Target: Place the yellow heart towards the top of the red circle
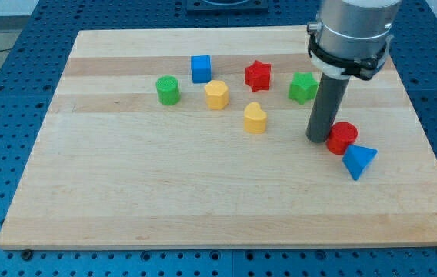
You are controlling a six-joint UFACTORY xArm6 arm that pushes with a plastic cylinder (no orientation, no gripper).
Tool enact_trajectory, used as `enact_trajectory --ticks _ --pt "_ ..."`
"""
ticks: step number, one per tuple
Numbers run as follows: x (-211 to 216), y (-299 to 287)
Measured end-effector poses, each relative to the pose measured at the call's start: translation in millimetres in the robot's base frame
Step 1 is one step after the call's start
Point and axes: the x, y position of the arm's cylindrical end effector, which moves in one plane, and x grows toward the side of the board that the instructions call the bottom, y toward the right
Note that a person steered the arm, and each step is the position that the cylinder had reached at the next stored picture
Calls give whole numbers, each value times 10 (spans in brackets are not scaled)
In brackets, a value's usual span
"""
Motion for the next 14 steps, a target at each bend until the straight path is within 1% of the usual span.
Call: enact_trajectory --ticks 3,4,5,6,7,9,10,11,13,14 --pt "-2 204" --pt "-18 34" --pt "27 -337" --pt "159 -726" --pt "146 -1052" --pt "-284 -1123" --pt "-356 -1248" --pt "-428 -1257" --pt "-678 -809" --pt "-678 -585"
